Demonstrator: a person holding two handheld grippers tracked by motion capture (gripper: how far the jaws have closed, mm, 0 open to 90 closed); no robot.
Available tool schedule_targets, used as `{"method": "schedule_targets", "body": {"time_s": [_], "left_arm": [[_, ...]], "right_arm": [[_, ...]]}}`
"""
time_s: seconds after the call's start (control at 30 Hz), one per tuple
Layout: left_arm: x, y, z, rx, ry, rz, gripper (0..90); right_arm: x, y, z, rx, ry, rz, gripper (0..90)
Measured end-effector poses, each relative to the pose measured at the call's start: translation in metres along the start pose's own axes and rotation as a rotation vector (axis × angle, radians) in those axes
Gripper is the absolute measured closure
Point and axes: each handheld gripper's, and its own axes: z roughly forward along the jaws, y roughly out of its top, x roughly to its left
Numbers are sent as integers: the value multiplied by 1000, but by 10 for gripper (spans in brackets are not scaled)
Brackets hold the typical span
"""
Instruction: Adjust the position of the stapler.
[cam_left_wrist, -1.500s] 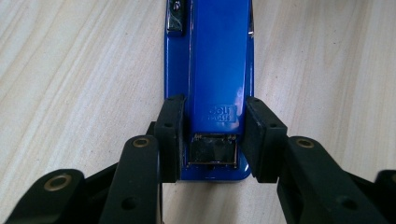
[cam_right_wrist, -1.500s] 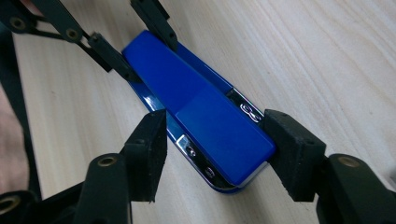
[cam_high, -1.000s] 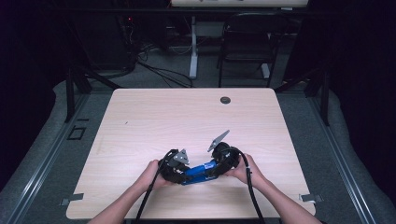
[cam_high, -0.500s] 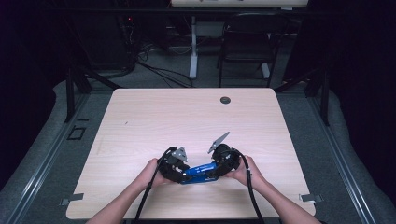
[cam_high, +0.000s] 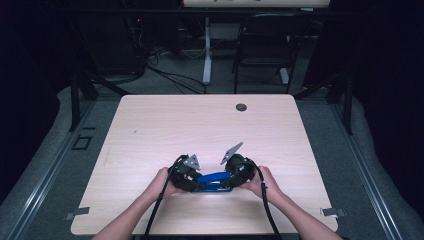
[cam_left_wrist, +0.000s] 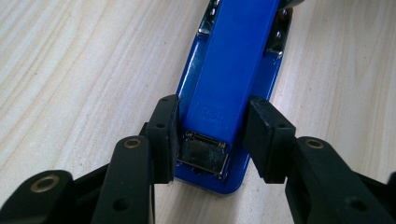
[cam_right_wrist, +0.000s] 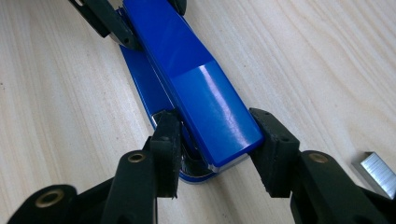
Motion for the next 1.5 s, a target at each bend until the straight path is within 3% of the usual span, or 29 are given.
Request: {"method": "schedule_targets", "body": {"time_s": [0.13,0.23,0.4,0.57,0.77,0.8,0.83,0.87,1.2,1.5], "left_arm": [[-1,0,0,-2,10,-1,582],[-4,0,0,4,21,19,589],[-5,0,2,12,26,34,589],[-3,0,2,9,11,33,579],[-3,3,5,10,13,8,445],[-4,3,5,12,15,3,420],[-3,3,5,15,7,1,403],[-3,3,4,12,9,-1,363],[-3,7,-5,-26,33,-23,198],[-4,12,-7,-37,37,-35,157]], "right_arm": [[-2,0,0,-2,2,-15,567],[-1,1,0,12,-9,-48,573],[-2,1,-1,32,22,-49,575],[-5,-1,-1,12,54,-11,559],[-10,-8,-11,7,70,26,432],[-8,-12,-8,-85,37,50,407],[-9,-14,-10,-93,21,63,384],[-15,-14,-21,-12,72,52,370],[-32,-27,-39,-29,52,133,159],[-41,-30,-42,-14,23,176,26]]}}
